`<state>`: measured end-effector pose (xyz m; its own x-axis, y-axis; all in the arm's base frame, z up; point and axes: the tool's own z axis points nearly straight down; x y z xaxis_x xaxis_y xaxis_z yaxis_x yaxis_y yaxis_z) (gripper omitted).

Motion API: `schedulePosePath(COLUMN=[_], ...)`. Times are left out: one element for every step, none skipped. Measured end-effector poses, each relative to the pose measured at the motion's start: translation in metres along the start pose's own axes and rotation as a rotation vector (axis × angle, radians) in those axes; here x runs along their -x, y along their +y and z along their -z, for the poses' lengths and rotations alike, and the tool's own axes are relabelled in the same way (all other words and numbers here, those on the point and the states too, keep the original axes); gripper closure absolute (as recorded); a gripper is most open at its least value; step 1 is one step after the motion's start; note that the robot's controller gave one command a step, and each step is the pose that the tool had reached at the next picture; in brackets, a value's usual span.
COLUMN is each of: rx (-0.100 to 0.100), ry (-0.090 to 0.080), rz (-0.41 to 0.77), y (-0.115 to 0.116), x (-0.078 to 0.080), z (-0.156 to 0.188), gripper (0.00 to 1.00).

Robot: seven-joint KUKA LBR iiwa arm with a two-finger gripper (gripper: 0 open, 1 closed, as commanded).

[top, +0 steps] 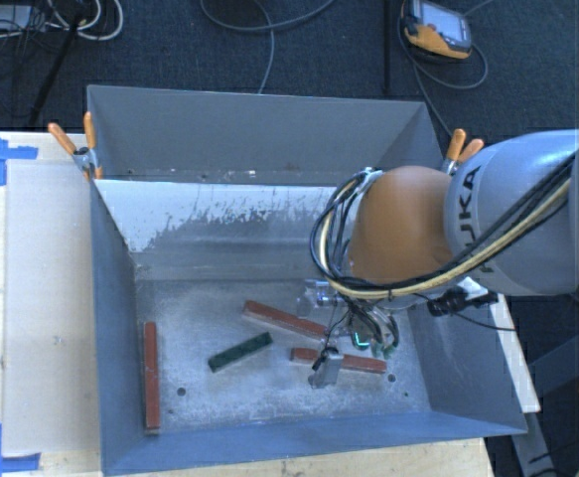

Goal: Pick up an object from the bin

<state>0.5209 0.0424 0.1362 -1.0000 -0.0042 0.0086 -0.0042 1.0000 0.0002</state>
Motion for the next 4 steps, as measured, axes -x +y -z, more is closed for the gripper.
schedulePosePath(rx=[0.0,-0.001,0.0,0.0], ry=[-0.004,-0.005,-0.011,-0.009], rz=[0.095,0.094,0.093,0.091], y=[-0.0427,-0.042,-0.0416,-0.0418], x=[0.0521,0.0533,0.0532,0.0527], z=[-0.0682,-0.0623,-0.0652,-0.0659], gripper=[0.0,1.0,0.0,1.0])
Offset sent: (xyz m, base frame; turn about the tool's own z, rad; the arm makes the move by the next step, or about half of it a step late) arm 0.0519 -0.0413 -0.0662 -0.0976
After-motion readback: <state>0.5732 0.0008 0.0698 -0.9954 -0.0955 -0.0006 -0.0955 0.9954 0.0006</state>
